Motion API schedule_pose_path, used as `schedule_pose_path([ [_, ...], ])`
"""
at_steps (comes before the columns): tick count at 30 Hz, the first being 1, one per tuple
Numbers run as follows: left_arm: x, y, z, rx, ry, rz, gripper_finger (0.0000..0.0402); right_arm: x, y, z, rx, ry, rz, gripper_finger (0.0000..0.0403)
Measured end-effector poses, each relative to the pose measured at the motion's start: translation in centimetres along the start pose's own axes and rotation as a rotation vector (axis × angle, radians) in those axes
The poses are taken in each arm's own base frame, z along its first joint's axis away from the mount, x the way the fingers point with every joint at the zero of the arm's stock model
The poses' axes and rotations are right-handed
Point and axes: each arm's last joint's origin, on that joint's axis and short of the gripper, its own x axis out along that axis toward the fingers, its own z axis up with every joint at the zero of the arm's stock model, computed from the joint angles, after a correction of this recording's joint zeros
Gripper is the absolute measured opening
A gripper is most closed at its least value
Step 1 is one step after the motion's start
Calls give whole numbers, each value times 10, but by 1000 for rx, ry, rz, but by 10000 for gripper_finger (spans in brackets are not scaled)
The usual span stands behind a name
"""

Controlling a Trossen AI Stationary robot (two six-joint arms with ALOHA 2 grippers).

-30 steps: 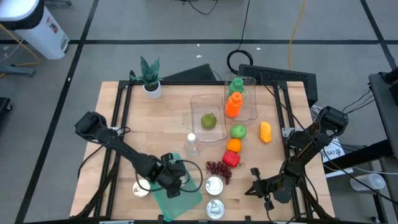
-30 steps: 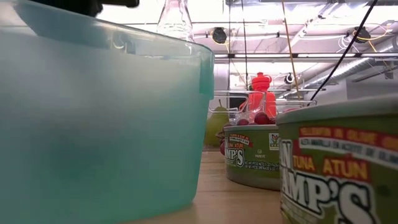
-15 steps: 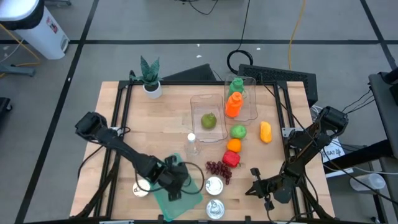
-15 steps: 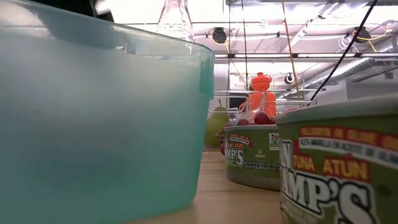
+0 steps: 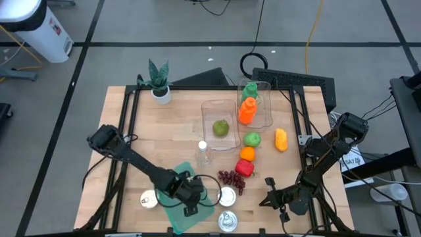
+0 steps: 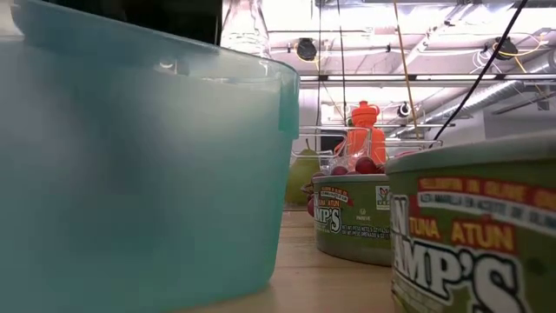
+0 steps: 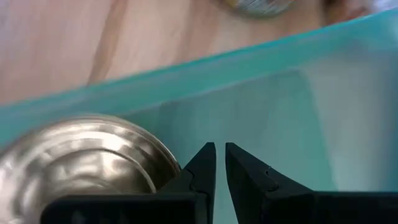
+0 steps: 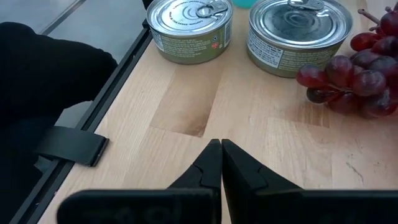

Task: Pick & Place Food Item
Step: Put the blue tuna can into the green bin, then adjust the green bin on the table

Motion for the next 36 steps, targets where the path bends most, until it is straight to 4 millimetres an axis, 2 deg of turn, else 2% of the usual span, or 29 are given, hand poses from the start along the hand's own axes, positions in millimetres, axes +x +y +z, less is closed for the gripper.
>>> schedule_pose_path([
  [4,1,11,-8,-78,72,122,49,0,0,0,4,0,0,0],
  [8,-11,13,-13,-92,71,183,49,0,0,0,4,0,0,0],
  [11,-29,4,-13,-45,14,128,49,0,0,0,3,0,0,0],
  [16,-71,-21,-18,-22,-158,-39,49,0,0,0,1,0,0,0],
  [20,-84,-44,-27,-19,-237,-165,49,0,0,0,-2,0,0,0],
  [24,-84,-74,-28,-4,-253,-233,49,0,0,0,-4,1,0,0],
  [27,-78,-100,-22,18,-261,-263,49,0,0,0,-13,1,-1,0],
  [32,-55,-136,-9,92,-217,-300,49,0,0,0,-23,1,-1,0],
  [36,-28,-143,-6,70,-135,-229,49,0,0,0,-22,1,0,0],
])
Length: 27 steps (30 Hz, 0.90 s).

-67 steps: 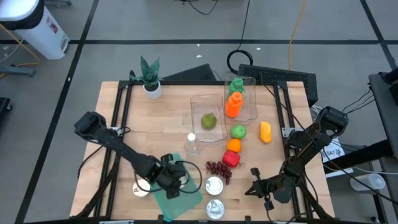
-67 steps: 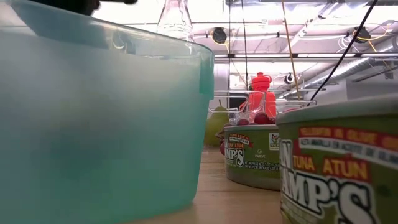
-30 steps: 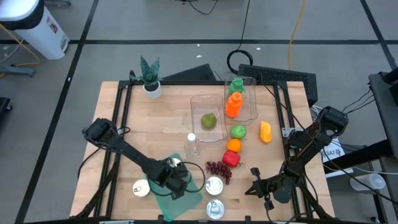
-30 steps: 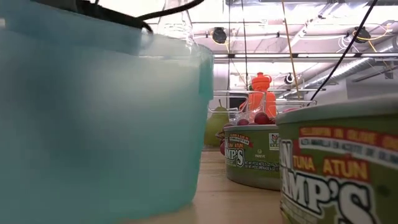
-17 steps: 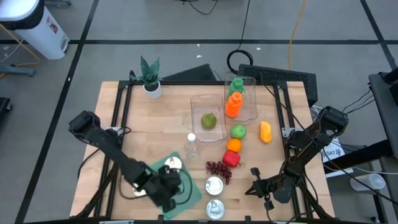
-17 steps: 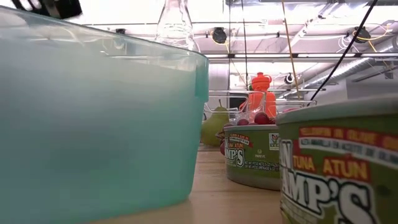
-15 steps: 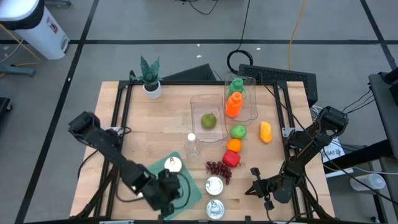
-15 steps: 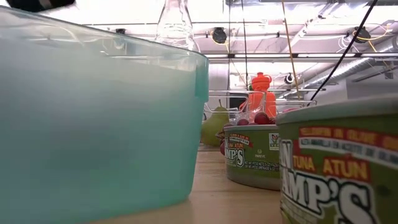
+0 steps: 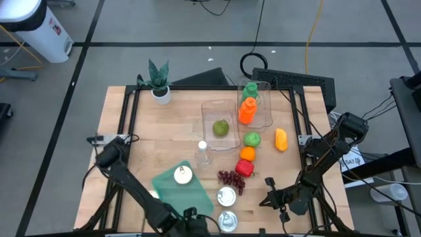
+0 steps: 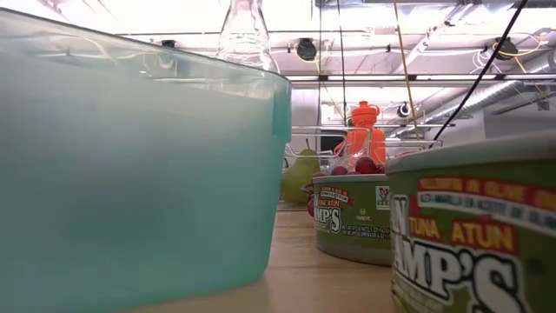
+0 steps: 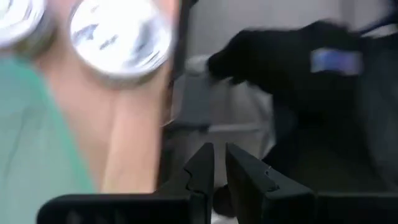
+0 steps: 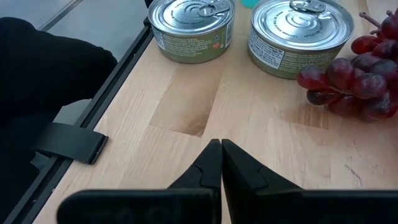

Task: Pick & Place Food Item
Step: Adjust the green bin on the table

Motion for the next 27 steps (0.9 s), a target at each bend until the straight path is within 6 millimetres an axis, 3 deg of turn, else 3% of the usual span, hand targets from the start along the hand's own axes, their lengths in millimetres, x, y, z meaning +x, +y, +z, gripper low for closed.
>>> schedule_pose_path([
  [6,20,18,-9,-141,99,152,49,0,0,0,3,0,0,0],
  [27,12,36,-26,-309,254,378,49,0,0,0,18,0,1,0],
])
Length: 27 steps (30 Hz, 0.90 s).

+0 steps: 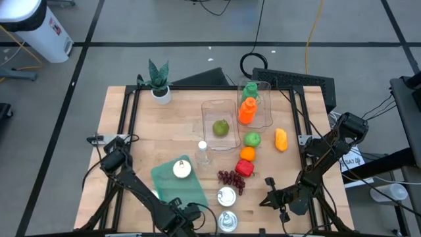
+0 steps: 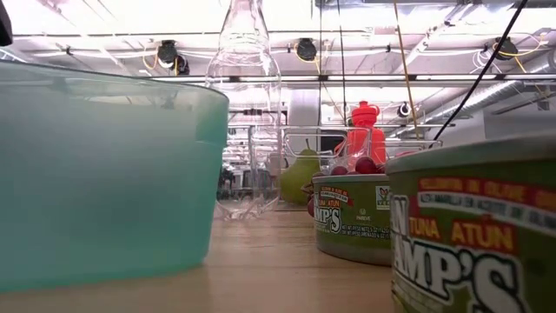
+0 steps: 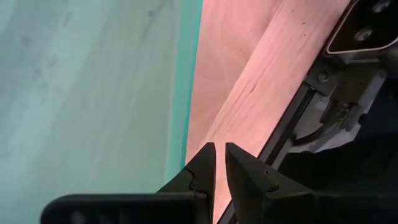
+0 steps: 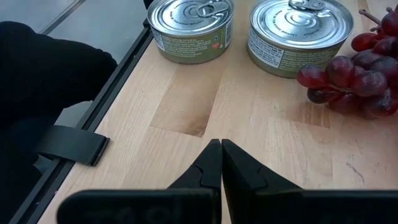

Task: Pick & Place Food Item
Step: Adjust the green bin on the table

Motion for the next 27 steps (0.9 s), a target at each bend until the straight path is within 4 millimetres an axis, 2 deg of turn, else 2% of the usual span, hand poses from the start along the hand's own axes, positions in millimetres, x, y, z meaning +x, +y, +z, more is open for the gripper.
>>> schedule_pose_path([
  [13,-1,2,1,39,-3,20,49,0,0,0,0,0,0,0],
  [16,-5,-2,5,74,-23,-35,49,0,0,0,0,0,0,0],
  [22,-27,-10,17,68,-72,-84,49,0,0,0,0,0,0,0],
  [27,-25,-5,24,48,-35,-75,49,0,0,0,1,-1,0,0],
])
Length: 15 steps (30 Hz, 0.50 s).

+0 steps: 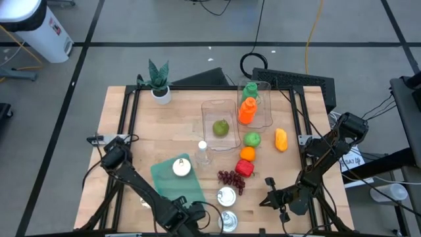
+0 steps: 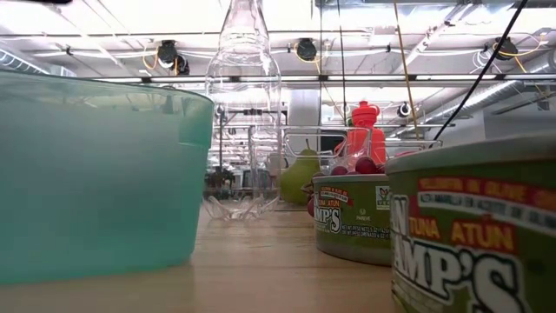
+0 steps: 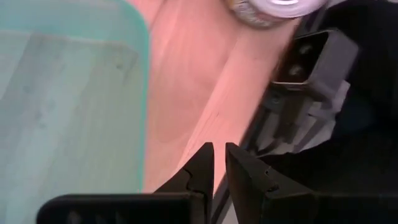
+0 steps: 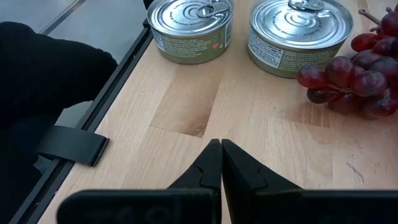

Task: Pick & Place Food Item
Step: Adjust the green bin on the table

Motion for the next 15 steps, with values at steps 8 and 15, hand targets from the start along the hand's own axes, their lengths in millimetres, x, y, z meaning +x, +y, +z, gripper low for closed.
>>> schedule_pose_path([
  [8,4,23,7,-81,60,165,49,0,1,1,6,-11,9,0],
  [15,3,35,12,-103,79,262,49,0,1,1,14,-11,10,0],
])
